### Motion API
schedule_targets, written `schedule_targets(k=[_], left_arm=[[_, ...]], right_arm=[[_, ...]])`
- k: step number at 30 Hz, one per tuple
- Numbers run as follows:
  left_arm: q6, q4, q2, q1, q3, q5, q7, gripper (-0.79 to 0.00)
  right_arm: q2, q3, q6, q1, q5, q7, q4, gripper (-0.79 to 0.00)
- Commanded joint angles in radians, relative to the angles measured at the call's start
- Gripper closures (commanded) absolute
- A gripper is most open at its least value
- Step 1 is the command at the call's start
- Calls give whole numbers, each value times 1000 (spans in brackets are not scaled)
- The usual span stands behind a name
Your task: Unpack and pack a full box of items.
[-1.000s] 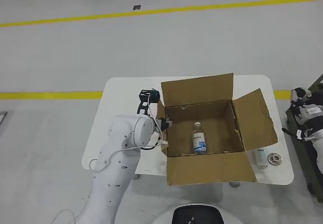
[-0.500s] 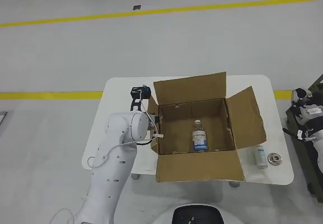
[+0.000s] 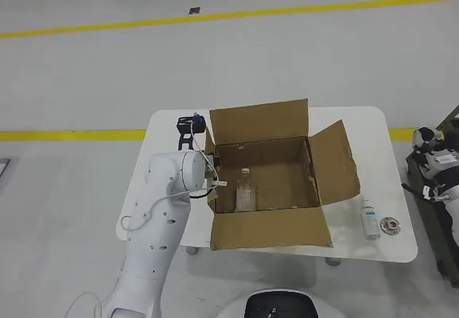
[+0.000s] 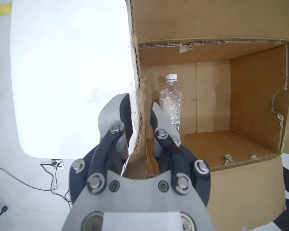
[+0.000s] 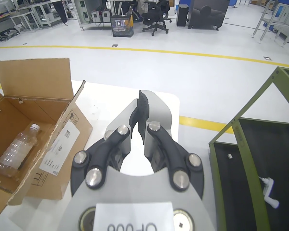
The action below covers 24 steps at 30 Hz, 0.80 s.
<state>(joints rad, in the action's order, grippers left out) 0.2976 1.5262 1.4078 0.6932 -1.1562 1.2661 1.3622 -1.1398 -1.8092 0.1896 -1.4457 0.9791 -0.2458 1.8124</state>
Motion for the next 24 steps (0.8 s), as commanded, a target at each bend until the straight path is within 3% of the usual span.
schedule_targets(k=[1,4,6,8,9,11,15,19,22,24], left_arm=[[9,6,0,1,-3,3,3,-785],[23,13,0,8,-13,7,9,-785],[27,19,-1,14,-20,11,13,-785],[29,29,-2,20,-27,14,18,-785],[33,34,-2,24,-32,17,18,-785],[34,41,-3,31,-38,20,19,-785],[32,45,-5,38,-38,50,27,-785],[34,40,-3,42,-39,47,25,-785],[36,30,-3,45,-42,51,22,-785],[40,23,-3,46,-47,54,21,-785]], right_arm=[[0,-1,2,2,-22,-13,1,-86],[-2,6,7,8,-114,-52,-2,-65],[-2,18,24,16,-172,-99,0,-99],[-1,30,29,28,-204,-148,2,-194],[-1,47,45,33,-225,-185,3,-305],[0,66,50,52,-255,-229,-2,-351],[-1,121,42,83,-276,-280,-31,-320],[-3,173,34,108,-269,-294,-63,-231],[-4,199,29,122,-265,-307,-87,-139],[-4,212,22,129,-260,-313,-103,-28]])
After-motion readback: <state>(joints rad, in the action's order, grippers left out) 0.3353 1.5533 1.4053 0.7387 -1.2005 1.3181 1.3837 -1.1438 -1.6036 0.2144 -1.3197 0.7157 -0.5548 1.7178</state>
